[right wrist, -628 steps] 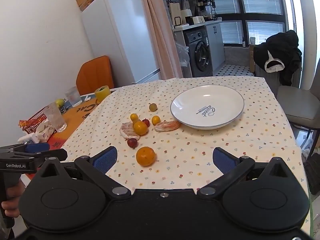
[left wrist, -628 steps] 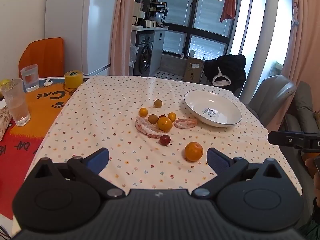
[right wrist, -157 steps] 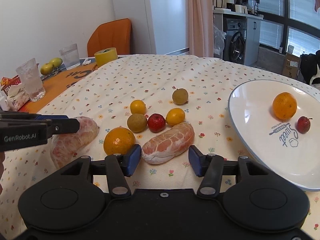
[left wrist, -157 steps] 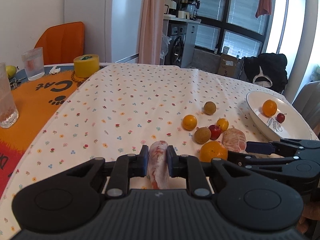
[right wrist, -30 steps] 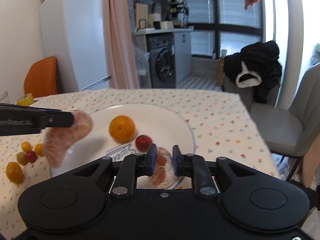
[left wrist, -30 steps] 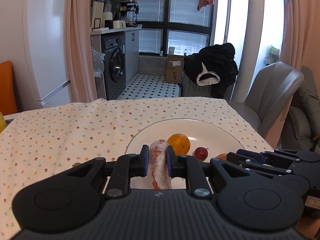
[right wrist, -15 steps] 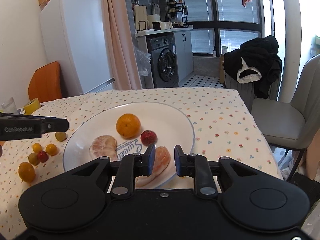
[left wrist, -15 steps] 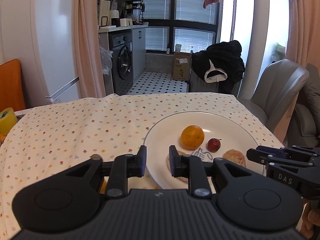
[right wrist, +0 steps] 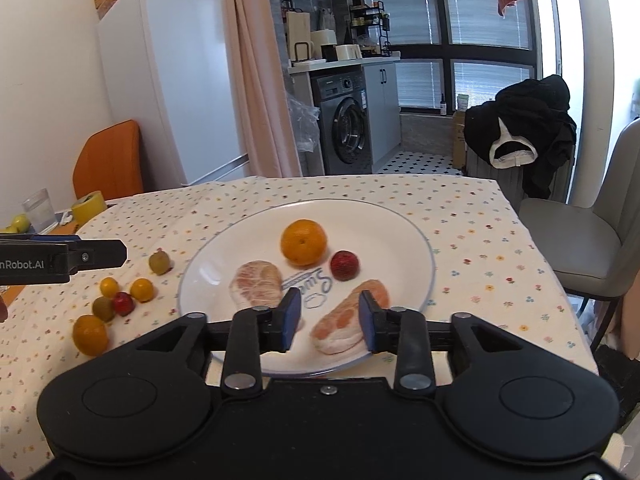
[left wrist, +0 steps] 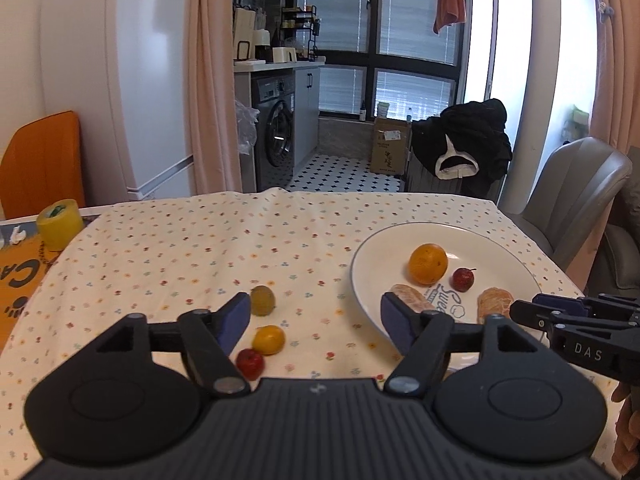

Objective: Organize fruits
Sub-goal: 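Lower both pomelo segments onto the white plate and open both grippers, then grasp the large orange with the left gripper while the right gripper withdraws from the plate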

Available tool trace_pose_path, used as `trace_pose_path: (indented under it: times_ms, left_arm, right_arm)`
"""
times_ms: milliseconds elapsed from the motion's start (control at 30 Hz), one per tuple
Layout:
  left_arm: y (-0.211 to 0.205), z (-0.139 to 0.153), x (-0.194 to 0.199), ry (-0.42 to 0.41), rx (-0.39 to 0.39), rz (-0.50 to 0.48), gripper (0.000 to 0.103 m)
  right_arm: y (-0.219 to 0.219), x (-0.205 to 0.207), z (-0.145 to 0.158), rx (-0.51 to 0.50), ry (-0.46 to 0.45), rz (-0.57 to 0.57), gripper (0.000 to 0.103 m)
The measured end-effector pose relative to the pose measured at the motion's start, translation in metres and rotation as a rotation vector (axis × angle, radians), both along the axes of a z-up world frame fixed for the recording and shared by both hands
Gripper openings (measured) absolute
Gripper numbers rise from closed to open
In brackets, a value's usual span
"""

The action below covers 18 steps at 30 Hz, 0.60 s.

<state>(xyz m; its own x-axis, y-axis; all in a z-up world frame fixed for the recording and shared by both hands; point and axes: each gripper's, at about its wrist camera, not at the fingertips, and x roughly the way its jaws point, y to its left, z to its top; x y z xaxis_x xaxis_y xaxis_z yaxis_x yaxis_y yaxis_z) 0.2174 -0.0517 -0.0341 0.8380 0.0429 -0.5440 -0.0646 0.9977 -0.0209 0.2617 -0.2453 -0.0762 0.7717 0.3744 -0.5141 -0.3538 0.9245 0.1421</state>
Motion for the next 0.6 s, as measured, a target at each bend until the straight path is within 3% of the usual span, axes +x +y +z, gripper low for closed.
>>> trace_pose_path:
  times_ms: [33,100,200,267,600]
  left_arm:
    - [0.003,0.001,-0.003,-0.004,0.001,0.003,0.075]
    - [0.007,0.001,-0.008,-0.005,0.0,0.013,0.079]
    - [0.016,0.0,-0.016,-0.002,-0.021,0.028,0.083]
    - [0.022,-0.003,-0.021,-0.001,-0.02,0.042,0.084]
    - [0.046,-0.017,-0.04,0.019,-0.046,0.077,0.084]
  right_arm:
    - [0.002,-0.002,0.001,0.0,-0.003,0.004,0.046]
    - [0.006,-0.007,0.003,0.006,-0.011,0.011,0.067]
    - [0.012,-0.015,0.007,0.039,-0.02,0.032,0.09]
    - [0.018,-0.02,0.009,0.037,-0.032,0.036,0.101]
    - [0.044,-0.033,0.006,0.021,-0.007,0.083,0.103]
